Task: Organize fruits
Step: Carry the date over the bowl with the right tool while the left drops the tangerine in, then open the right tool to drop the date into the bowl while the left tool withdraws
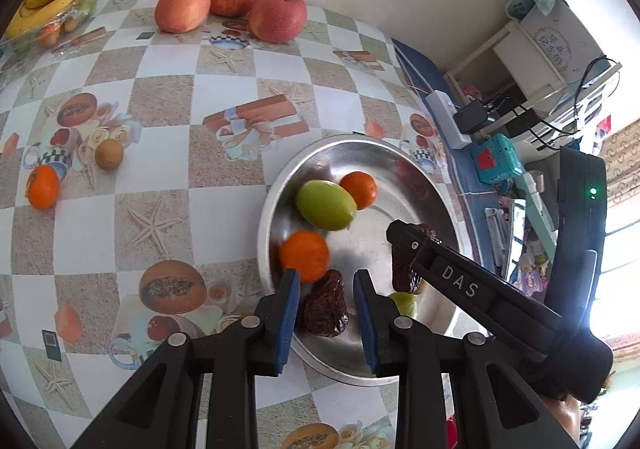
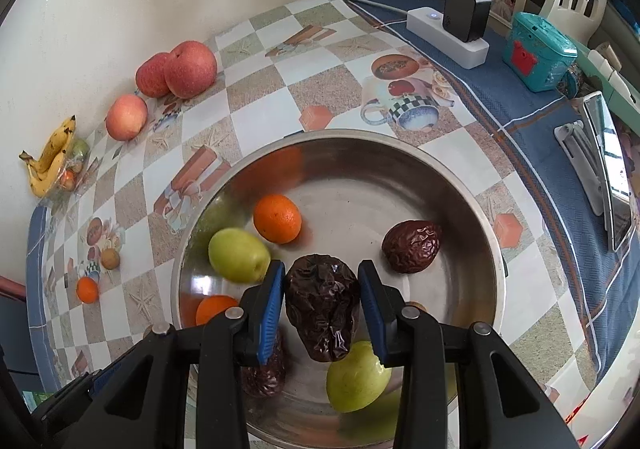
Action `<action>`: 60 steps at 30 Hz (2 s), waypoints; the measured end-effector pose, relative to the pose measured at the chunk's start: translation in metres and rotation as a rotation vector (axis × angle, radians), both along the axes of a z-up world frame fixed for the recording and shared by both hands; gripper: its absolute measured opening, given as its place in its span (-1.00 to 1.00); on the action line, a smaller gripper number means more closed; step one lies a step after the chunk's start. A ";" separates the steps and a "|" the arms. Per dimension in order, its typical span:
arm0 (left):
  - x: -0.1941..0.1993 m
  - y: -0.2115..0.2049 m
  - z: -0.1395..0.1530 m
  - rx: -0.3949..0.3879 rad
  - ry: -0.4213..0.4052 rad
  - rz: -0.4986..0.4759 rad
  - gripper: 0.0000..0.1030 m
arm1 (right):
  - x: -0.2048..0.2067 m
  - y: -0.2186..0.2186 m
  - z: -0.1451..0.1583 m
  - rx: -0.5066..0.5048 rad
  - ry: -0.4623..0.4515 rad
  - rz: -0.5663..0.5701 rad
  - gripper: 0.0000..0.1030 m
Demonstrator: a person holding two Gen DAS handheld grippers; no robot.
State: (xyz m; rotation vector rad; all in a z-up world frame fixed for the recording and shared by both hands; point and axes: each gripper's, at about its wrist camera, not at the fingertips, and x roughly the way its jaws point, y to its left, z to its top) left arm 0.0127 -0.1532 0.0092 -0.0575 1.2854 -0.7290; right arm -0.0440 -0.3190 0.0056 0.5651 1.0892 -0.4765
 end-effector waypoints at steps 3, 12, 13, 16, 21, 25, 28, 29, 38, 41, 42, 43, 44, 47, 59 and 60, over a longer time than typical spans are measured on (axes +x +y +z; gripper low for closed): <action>0.003 0.003 -0.004 0.013 0.010 0.018 -0.41 | 0.002 0.003 -0.002 0.003 0.006 0.009 -0.24; 0.006 0.008 -0.008 0.041 0.017 0.046 -0.39 | 0.007 0.007 -0.005 -0.002 0.029 0.035 -0.17; 0.008 0.009 -0.009 0.050 0.018 0.053 -0.35 | 0.007 0.007 -0.005 -0.002 0.029 0.035 -0.17; 0.015 0.018 -0.015 0.106 0.019 0.104 0.35 | 0.007 0.007 -0.005 -0.004 0.031 0.037 -0.17; 0.030 0.040 -0.023 0.229 0.002 0.232 0.73 | 0.010 0.010 -0.005 -0.029 0.032 0.055 0.43; 0.038 0.063 -0.025 0.322 -0.051 0.338 1.00 | 0.014 0.014 -0.005 -0.050 0.031 0.085 0.65; 0.043 0.075 -0.025 0.360 -0.074 0.390 1.00 | 0.016 0.019 -0.003 -0.081 0.023 0.100 0.82; 0.045 0.078 -0.025 0.366 -0.078 0.402 1.00 | 0.017 0.020 -0.002 -0.095 0.019 0.103 0.82; 0.049 0.092 -0.022 0.360 -0.076 0.448 1.00 | 0.020 0.026 0.001 -0.140 -0.005 0.119 0.83; 0.049 0.094 -0.022 0.357 -0.075 0.446 1.00 | 0.021 0.029 0.000 -0.149 0.009 0.132 0.83; 0.051 0.092 -0.024 0.358 -0.075 0.446 1.00 | 0.021 0.030 0.000 -0.151 0.013 0.139 0.83; 0.051 0.093 -0.024 0.358 -0.076 0.446 1.00 | 0.022 0.032 -0.001 -0.153 0.015 0.147 0.83; 0.050 0.094 -0.024 0.358 -0.076 0.445 1.00 | 0.023 0.033 -0.001 -0.156 0.017 0.155 0.83; 0.052 0.099 -0.024 0.357 -0.070 0.453 1.00 | 0.025 0.038 0.000 -0.168 0.016 0.177 0.83; 0.078 0.172 -0.017 0.304 -0.039 0.645 1.00 | 0.045 0.075 0.007 -0.170 -0.022 0.264 0.83; 0.080 0.181 -0.016 0.307 -0.041 0.666 1.00 | 0.048 0.080 0.008 -0.171 -0.029 0.276 0.83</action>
